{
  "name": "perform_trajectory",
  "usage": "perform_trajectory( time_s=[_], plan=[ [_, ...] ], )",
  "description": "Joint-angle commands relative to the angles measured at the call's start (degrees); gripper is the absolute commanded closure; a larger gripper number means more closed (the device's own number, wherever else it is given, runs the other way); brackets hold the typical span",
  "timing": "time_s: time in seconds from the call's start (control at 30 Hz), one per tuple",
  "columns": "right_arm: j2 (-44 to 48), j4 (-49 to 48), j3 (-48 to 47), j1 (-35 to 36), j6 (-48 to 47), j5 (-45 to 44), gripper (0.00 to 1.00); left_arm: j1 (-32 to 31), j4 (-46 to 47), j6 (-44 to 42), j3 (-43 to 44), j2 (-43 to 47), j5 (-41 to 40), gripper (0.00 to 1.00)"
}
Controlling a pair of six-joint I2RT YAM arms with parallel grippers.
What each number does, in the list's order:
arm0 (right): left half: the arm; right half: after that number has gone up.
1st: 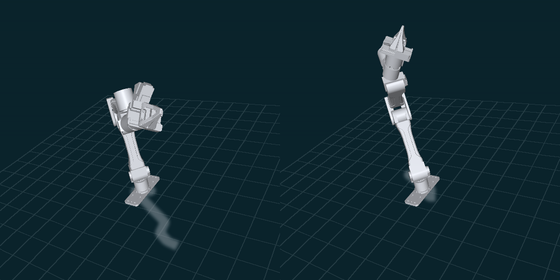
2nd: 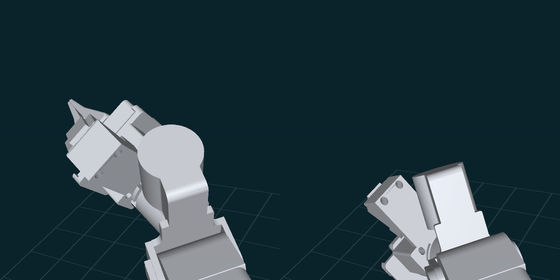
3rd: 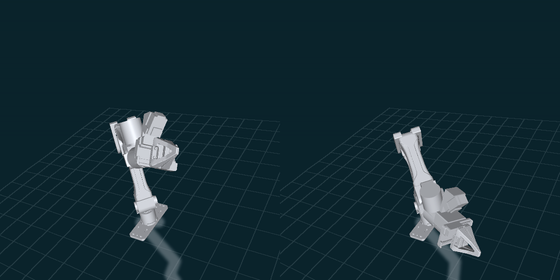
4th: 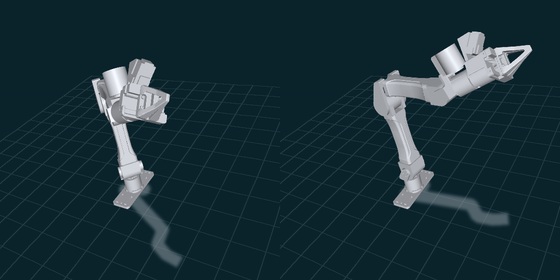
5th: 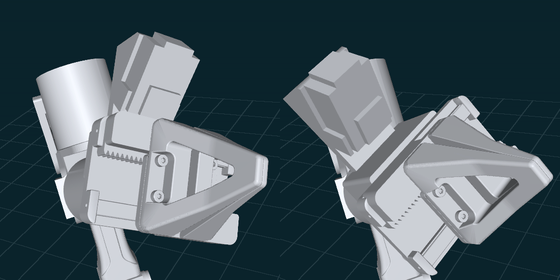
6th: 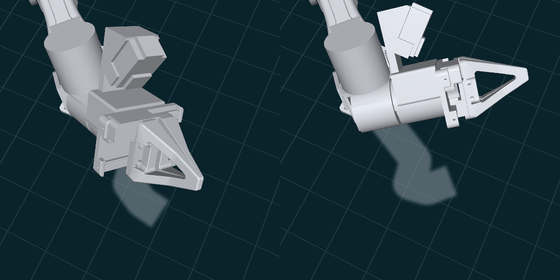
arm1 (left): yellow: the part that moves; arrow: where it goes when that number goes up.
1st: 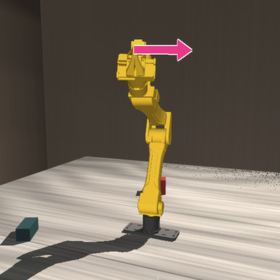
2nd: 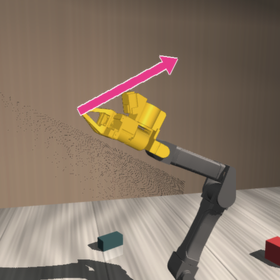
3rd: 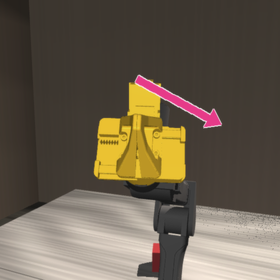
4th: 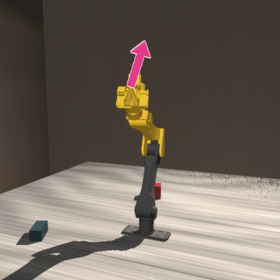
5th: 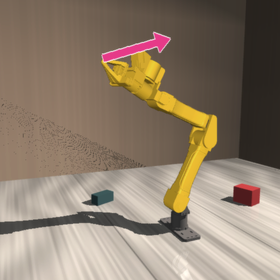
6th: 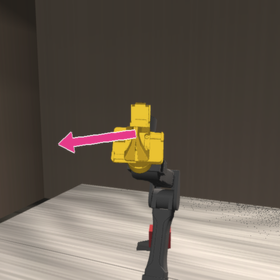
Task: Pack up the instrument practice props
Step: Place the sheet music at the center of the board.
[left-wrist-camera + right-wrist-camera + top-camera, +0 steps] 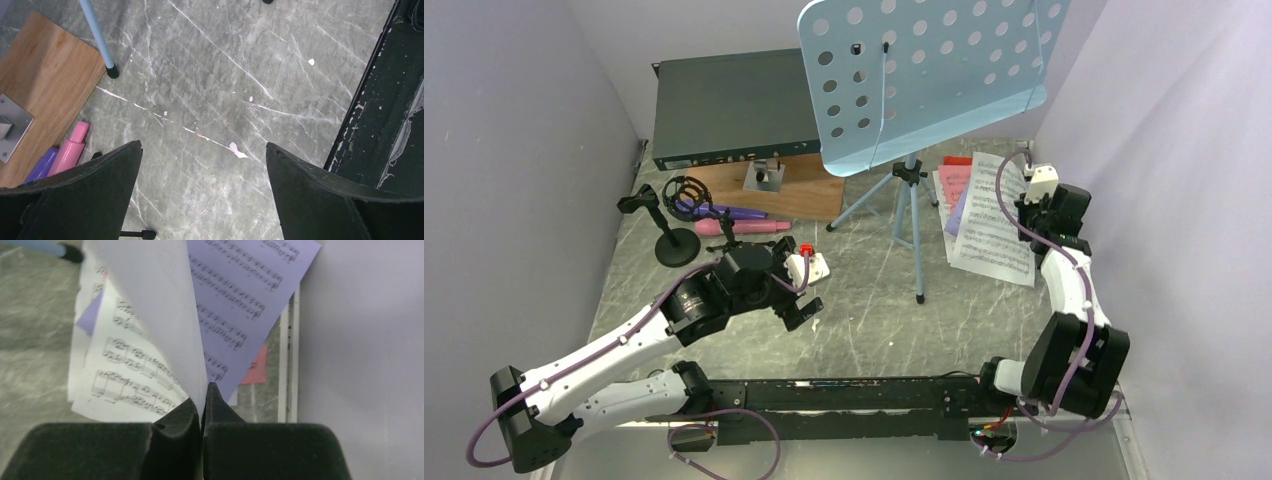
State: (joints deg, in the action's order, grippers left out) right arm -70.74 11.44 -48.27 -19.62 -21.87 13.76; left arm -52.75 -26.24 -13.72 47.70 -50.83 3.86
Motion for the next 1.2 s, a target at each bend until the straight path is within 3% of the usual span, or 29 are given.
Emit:
perform_trajectory(
  time_s=[0.0,0.23,0.47,0.63,0.73,0.87,1.0,1.17],
  plan=[
    [-4.9,-9.6,-5.1,0.8,1.8,-5.6,1.0,-0.1,0.7,-0.8,-0.3,0.7,1.4,0.01],
    [-13.1,-17.3,-7.0,5.8,-1.3,-13.4,1.0,-0.2,0.7,-0.9,-0.4,0.7,1.3,0.01],
    [-24.1,-21.7,-12.3,10.2,-3.6,-26.7,0.98,-0.1,0.9,-0.8,-0.6,0.4,1.8,0.01],
    [-29.7,-24.8,-14.5,11.8,-5.6,-32.8,0.8,-0.1,0.9,-0.7,-0.6,0.2,2.2,0.01],
    [-31.1,-27.4,-14.2,12.2,-6.3,-36.0,0.57,-0.1,1.0,-0.7,-0.6,0.2,2.2,0.01],
    [-29.4,-27.7,-12.8,12.2,-4.2,-37.0,0.37,-0.1,1.0,-0.5,-0.6,0.1,2.7,0.01],
    [-24.4,-21.9,-11.1,12.2,0.4,-32.6,0.28,0.0,0.9,-0.1,-0.5,0.1,3.4,0.01],
    [-16.2,-11.0,-9.0,11.9,7.1,-20.9,0.21,0.6,0.9,0.7,0.1,0.4,4.5,0.0]
  ],
)
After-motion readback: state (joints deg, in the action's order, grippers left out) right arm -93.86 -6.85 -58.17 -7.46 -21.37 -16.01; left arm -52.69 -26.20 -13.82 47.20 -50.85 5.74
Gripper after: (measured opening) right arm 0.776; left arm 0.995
